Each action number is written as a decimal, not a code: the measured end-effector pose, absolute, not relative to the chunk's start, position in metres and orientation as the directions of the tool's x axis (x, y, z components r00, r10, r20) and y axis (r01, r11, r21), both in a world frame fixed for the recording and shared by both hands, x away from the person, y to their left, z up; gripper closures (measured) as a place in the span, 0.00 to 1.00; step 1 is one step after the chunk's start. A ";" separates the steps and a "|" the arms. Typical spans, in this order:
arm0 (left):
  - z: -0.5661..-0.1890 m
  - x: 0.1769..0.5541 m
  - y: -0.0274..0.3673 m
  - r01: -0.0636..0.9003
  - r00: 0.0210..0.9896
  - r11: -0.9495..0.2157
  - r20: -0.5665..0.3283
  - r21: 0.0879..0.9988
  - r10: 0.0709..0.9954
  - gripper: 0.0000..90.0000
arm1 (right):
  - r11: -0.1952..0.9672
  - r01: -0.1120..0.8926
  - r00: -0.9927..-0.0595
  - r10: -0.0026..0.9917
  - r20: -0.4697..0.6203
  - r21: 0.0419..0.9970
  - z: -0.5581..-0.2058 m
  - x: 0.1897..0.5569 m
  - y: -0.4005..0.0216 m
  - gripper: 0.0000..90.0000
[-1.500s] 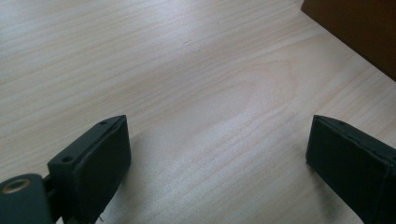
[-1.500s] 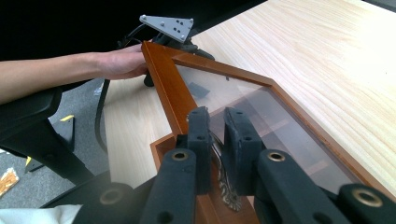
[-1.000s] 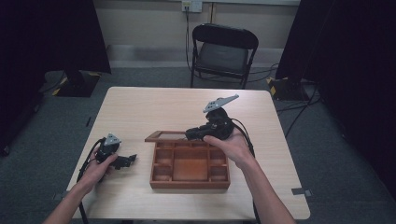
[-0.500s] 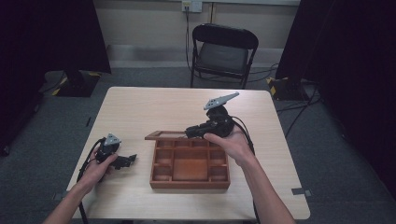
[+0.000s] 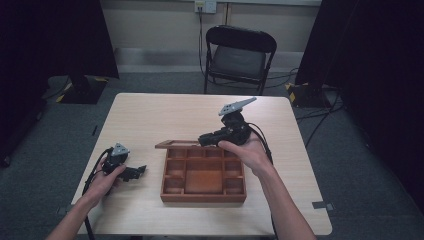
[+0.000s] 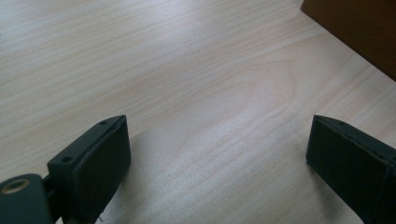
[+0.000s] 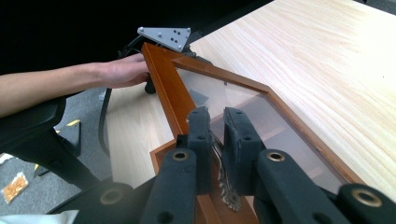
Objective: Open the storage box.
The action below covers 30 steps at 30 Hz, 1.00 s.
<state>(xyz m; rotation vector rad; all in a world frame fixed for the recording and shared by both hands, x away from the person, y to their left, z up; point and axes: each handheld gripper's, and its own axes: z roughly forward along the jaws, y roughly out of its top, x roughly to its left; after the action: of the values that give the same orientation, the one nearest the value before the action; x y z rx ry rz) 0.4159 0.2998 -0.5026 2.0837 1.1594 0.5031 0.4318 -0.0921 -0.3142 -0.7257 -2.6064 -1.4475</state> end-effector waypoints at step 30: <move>-0.503 0.416 0.300 0.583 0.527 -0.363 0.002 0.727 0.850 0.06 | 0.412 0.465 -0.873 0.363 0.327 0.784 -0.314 0.440 -0.095 0.91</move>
<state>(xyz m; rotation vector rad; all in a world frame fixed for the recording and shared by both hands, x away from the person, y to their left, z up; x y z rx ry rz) 0.4159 0.2998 -0.5027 2.0838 1.1589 0.5024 0.4397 -0.0948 -0.3136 -0.7501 -2.5489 -1.4683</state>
